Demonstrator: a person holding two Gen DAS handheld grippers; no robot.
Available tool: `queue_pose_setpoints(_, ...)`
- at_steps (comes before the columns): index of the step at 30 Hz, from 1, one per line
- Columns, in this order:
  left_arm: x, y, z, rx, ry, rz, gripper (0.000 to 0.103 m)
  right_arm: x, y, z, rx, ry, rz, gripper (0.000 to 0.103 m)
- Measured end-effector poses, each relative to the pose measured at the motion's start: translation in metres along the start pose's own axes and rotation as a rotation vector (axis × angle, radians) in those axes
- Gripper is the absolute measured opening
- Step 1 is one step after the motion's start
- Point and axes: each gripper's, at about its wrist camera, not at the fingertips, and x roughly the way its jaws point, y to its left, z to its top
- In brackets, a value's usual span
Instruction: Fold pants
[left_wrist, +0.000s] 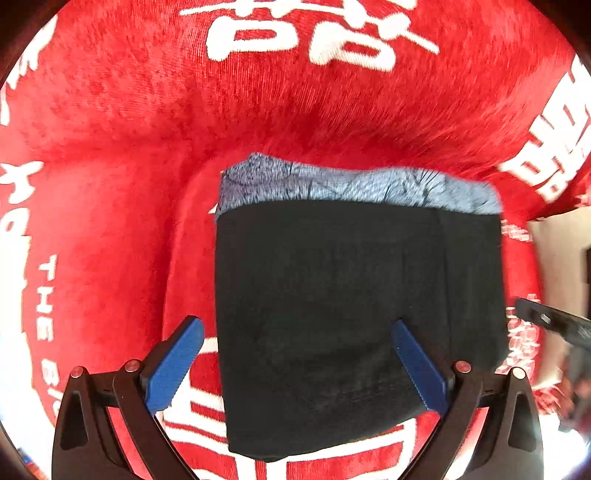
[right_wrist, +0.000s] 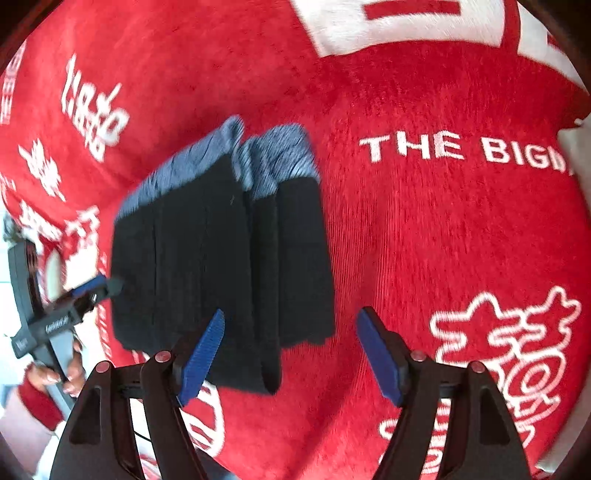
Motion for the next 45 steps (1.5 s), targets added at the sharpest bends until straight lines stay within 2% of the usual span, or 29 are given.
queue_pose_setpoints(2, 0.006, 0.016, 0.01, 0.003, 0.034, -0.079, 0.102, 0.006, -0.008, 0.011, 0.003, 0.007, 0.048, 0.078)
queue_pose_setpoints(7, 0.035, 0.04, 0.023, -0.002, 0.106, -0.195, 0.102, 0.033, -0.021, 0.026, -0.016, 0.063, 0.155, 0.078)
queue_pose_setpoints(11, 0.059, 0.042, 0.019, 0.008, 0.181, -0.272, 0.102, 0.043, -0.023, 0.032, -0.049, 0.087, 0.252, 0.078)
queue_pose_setpoints(13, 0.065, 0.036, 0.017, 0.004, 0.187, -0.302, 0.102, 0.051, -0.017, 0.032, -0.067, 0.102, 0.269, 0.08)
queue_pose_setpoints(15, 0.066, 0.032, 0.017, -0.002, 0.181, -0.297, 0.102, 0.055, -0.012, 0.035, -0.077, 0.104, 0.258, 0.081)
queue_pose_setpoints(17, 0.062, 0.029, 0.015, -0.008, 0.158, -0.269, 0.1, 0.058, -0.008, 0.038, -0.053, 0.116, 0.234, 0.076)
queue_pose_setpoints(19, 0.054, 0.025, 0.012, -0.005, 0.124, -0.263, 0.09, 0.058, -0.002, 0.038, -0.035, 0.117, 0.229, 0.055)
queue_pose_setpoints(21, 0.043, 0.022, 0.01, 0.009, 0.103, -0.26, 0.078, 0.048, 0.0, 0.036, -0.002, 0.102, 0.267, 0.042)
queue_pose_setpoints(23, 0.029, 0.022, 0.008, 0.009, 0.089, -0.268, 0.065, 0.039, -0.003, 0.037, 0.014, 0.094, 0.301, 0.038)
queue_pose_setpoints(25, 0.016, 0.022, 0.007, 0.008, 0.079, -0.279, 0.063, 0.03, 0.001, 0.032, 0.015, 0.09, 0.317, 0.037)
queue_pose_setpoints(29, -0.009, 0.01, -0.007, 0.044, 0.074, -0.272, 0.063, 0.018, 0.011, 0.012, 0.03, 0.099, 0.349, 0.036)
queue_pose_setpoints(32, -0.024, 0.006, -0.027, 0.059, 0.077, -0.257, 0.063, 0.01, 0.018, -0.016, 0.046, 0.102, 0.37, 0.036)
queue_pose_setpoints(38, -0.028, 0.012, -0.076, 0.036, 0.097, -0.195, 0.064, 0.011, 0.022, -0.069, 0.067, 0.125, 0.362, 0.036)
queue_pose_setpoints(39, -0.021, 0.015, -0.085, 0.027, 0.102, -0.159, 0.066, 0.019, 0.022, -0.076, 0.066, 0.13, 0.33, 0.038)
queue_pose_setpoints(41, -0.007, 0.02, -0.097, 0.005, 0.112, -0.073, 0.089, 0.037, 0.02, -0.086, 0.061, 0.144, 0.218, 0.047)
queue_pose_setpoints(42, -0.001, 0.023, -0.101, -0.008, 0.109, -0.032, 0.094, 0.047, 0.019, -0.09, 0.057, 0.156, 0.128, 0.06)
queue_pose_setpoints(43, 0.0, 0.025, -0.104, -0.026, 0.092, -0.023, 0.096, 0.047, 0.019, -0.091, 0.063, 0.146, 0.099, 0.072)
queue_pose_setpoints(45, -0.007, 0.03, -0.104, -0.066, 0.068, -0.004, 0.096, 0.036, 0.021, -0.091, 0.081, 0.101, 0.064, 0.072)
